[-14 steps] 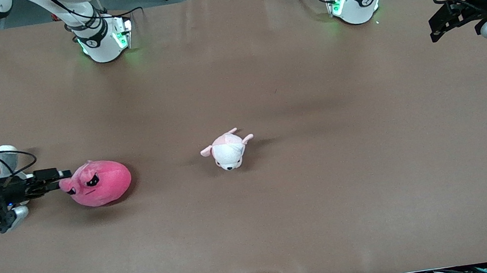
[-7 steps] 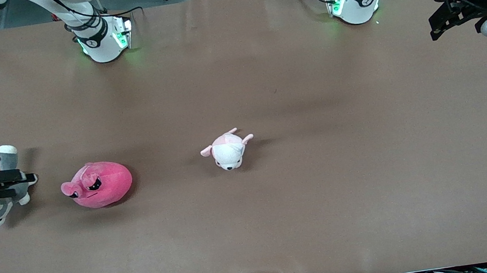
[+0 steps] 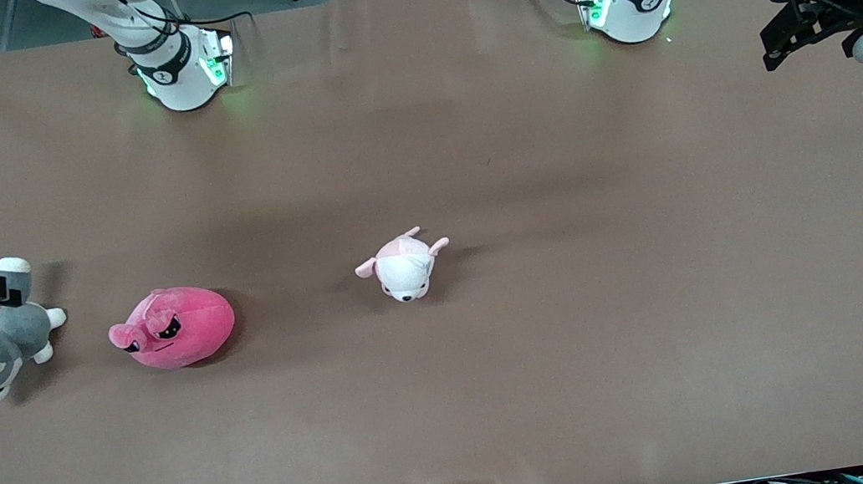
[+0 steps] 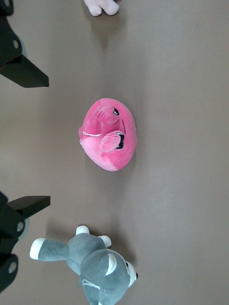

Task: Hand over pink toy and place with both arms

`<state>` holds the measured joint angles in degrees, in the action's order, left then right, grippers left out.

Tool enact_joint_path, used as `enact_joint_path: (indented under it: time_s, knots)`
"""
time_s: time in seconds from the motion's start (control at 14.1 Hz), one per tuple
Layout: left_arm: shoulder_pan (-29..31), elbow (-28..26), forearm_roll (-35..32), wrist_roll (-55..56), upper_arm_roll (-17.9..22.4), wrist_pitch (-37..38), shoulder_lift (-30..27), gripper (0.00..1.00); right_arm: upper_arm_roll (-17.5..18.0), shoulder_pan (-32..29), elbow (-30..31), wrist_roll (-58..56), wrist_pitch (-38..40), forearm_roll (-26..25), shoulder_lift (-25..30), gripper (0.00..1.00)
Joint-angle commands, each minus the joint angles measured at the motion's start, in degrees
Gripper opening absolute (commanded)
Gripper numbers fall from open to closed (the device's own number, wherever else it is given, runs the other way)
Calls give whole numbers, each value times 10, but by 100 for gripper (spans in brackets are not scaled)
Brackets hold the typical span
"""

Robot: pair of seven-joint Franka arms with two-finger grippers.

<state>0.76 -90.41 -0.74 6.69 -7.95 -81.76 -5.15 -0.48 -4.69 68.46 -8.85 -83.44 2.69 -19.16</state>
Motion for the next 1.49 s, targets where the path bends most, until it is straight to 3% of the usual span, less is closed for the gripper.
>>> enact_joint_path:
  time_s: [0.0,0.36,0.64,0.99,1.21,1.42]
  knots:
    - [3,-2,4,0,-1,2,-10,100,-1,-3,4,17,-4,-16,24,100]
    - [3,-3,3,0,0,1,-10,100,-1,-1,12,60,-15,-27,64,100]
    - [3,-3,3,0,-1,-2,-11,100,-1,0,134,58,-102,-28,142,100]
    - [3,-3,6,0,0,-7,-8,100,-1,-1,163,61,-98,-28,170,100]
    - [4,-3,6,-1,0,-6,-8,100,-1,-1,228,61,-109,-27,216,100]
    - [4,-2,7,-2,0,-6,-8,100,0,-1,242,61,-114,-29,222,100]
